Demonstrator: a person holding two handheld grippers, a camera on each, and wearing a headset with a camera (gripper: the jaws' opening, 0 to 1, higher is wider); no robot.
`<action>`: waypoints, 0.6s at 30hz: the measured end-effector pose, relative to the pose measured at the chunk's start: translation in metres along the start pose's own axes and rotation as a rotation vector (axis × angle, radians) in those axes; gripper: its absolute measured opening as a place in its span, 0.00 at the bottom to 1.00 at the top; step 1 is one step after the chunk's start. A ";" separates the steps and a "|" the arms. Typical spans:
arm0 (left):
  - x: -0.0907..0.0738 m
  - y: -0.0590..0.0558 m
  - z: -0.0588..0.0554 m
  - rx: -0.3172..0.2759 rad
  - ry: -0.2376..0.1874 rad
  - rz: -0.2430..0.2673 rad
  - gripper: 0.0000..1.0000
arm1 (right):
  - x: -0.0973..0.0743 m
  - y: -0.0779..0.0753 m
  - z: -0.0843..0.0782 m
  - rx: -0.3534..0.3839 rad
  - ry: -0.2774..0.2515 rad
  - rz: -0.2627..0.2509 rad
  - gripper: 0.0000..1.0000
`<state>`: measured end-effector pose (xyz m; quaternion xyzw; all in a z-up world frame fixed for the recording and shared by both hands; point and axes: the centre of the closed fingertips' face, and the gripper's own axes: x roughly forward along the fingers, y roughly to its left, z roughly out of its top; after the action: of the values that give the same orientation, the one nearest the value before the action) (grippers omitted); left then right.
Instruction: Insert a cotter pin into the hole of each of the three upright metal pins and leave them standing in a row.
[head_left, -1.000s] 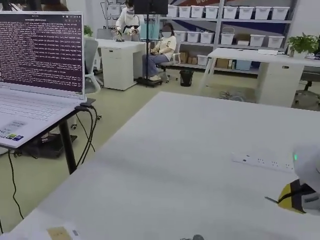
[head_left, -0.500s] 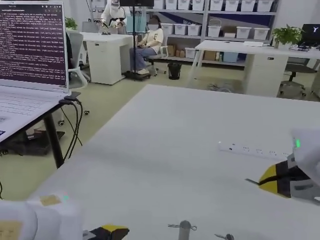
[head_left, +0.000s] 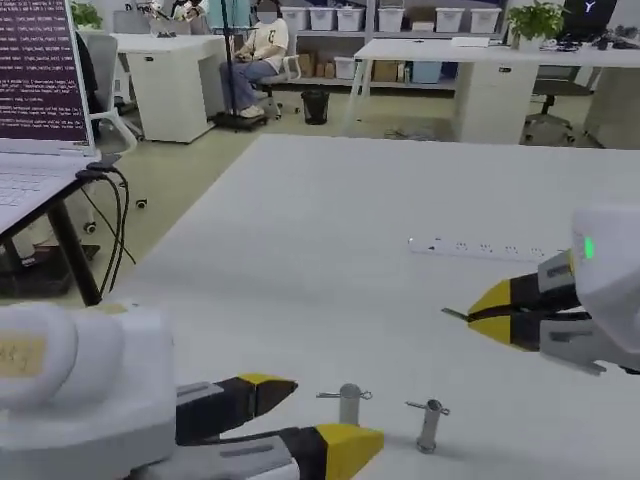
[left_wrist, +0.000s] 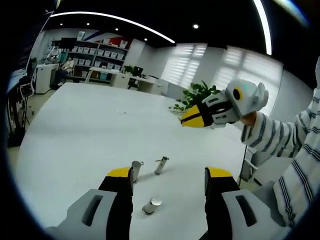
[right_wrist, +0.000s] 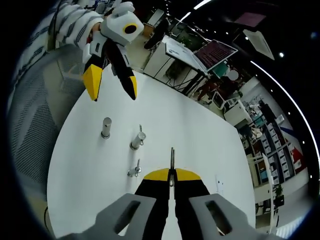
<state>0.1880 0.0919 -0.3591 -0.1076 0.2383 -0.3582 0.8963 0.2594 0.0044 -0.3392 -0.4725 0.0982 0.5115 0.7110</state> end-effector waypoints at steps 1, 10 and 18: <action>0.002 -0.001 0.001 0.007 0.003 -0.005 0.53 | -0.001 0.001 0.003 0.003 -0.007 -0.003 0.00; 0.019 -0.017 0.010 -0.008 -0.002 -0.074 0.45 | -0.005 0.019 0.023 0.042 -0.061 -0.054 0.00; 0.027 -0.025 0.017 -0.057 -0.028 -0.119 0.32 | -0.004 0.046 0.036 0.018 -0.057 -0.042 0.00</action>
<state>0.1984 0.0559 -0.3447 -0.1523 0.2289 -0.4021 0.8733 0.2073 0.0312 -0.3445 -0.4533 0.0729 0.5087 0.7283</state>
